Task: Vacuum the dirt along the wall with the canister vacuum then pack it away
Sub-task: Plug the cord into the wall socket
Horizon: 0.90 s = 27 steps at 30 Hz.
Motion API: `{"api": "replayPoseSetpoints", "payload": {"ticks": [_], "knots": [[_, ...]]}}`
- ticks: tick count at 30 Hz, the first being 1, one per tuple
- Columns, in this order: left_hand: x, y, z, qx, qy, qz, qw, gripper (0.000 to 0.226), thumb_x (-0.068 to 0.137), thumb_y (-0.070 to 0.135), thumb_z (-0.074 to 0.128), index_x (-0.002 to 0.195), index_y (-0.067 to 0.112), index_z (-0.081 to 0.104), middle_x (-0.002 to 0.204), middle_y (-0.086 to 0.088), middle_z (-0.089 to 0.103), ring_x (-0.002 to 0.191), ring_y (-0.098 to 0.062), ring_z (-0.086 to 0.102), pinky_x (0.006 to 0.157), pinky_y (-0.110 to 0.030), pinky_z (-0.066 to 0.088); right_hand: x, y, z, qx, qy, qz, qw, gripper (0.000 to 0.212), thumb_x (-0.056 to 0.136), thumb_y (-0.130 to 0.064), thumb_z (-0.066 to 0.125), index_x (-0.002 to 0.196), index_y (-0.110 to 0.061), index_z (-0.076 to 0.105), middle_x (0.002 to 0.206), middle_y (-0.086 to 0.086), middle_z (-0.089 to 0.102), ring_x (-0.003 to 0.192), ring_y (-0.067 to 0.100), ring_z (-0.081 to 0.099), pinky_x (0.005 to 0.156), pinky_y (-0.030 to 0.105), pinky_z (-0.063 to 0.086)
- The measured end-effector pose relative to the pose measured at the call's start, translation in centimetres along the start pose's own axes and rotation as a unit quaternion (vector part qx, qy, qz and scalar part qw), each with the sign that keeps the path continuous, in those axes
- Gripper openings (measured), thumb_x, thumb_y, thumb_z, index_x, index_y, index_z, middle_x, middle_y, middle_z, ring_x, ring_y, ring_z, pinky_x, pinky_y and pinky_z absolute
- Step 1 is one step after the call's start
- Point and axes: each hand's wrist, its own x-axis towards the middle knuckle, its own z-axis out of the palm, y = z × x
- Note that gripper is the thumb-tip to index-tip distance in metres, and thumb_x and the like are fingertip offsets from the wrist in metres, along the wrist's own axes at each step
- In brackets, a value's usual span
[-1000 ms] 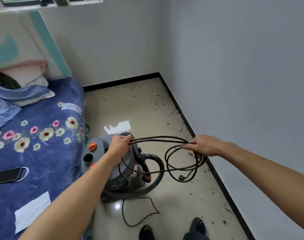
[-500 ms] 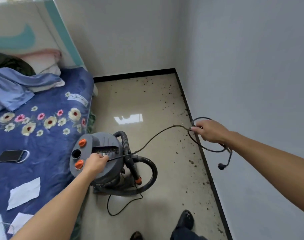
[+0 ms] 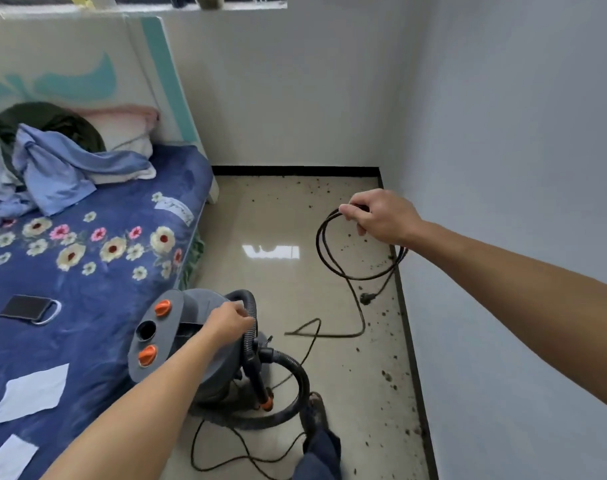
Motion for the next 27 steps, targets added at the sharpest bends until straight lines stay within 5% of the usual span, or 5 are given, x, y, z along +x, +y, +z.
{"api": "replayPoseSetpoints", "payload": {"ticks": [6,11,16,19,27], "knots": [[7.1,9.7,-3.7,-0.252,-0.022,0.066,0.965,0.079,0.080,0.028,0.078,0.146,0.024,0.033,0.127,-0.008,0.048,0.114,-0.026,0.055,0.089,-0.033,0.048,9.1,-3.4,-2.9,0.132,-0.060,-0.060,0.988,0.036,0.096,-0.050,0.054,0.077,-0.026,0.072,0.063,-0.008,0.069,0.052,0.005,0.050,0.061,0.031,0.043],[12.0,15.8,-8.4,-0.285,-0.009,0.141,0.948,0.020,0.094,0.028,0.061,0.103,0.010,0.065,0.096,-0.007,0.063,0.089,-0.020,0.058,0.071,-0.026,0.044,14.6,-4.6,-3.6,0.171,-0.099,-0.091,0.976,0.036,0.098,-0.042,0.056,0.080,-0.017,0.073,0.058,-0.007,0.059,0.051,0.009,0.044,0.055,0.027,0.037],[16.0,15.9,-10.9,-0.225,0.090,0.099,0.965,0.041,0.098,0.036,0.053,0.069,0.007,0.055,0.061,-0.010,0.056,0.050,-0.015,0.056,0.055,-0.027,0.038,20.1,-2.6,-4.7,0.007,-0.091,-0.033,0.995,0.051,0.085,-0.075,0.049,0.075,-0.029,0.071,0.064,-0.013,0.063,0.064,0.004,0.058,0.068,0.029,0.045],[18.8,14.0,-12.5,-0.232,0.162,0.017,0.959,0.045,0.097,0.040,0.052,0.065,0.009,0.050,0.060,-0.012,0.053,0.046,-0.019,0.055,0.053,-0.029,0.039,24.4,0.6,-5.1,-0.131,-0.092,0.009,0.987,0.061,0.075,-0.085,0.047,0.074,-0.029,0.068,0.074,-0.012,0.066,0.077,0.008,0.060,0.075,0.031,0.047],[27.0,12.0,-17.1,-0.067,0.141,-0.078,0.985,0.014,0.073,0.010,0.077,0.078,0.009,0.064,0.070,-0.001,0.064,0.069,-0.018,0.058,0.056,-0.025,0.043,38.5,8.8,-4.4,0.086,-0.148,0.034,0.985,0.025,0.092,-0.032,0.066,0.073,-0.017,0.068,0.065,0.000,0.050,0.060,0.016,0.044,0.057,0.027,0.035]]}}
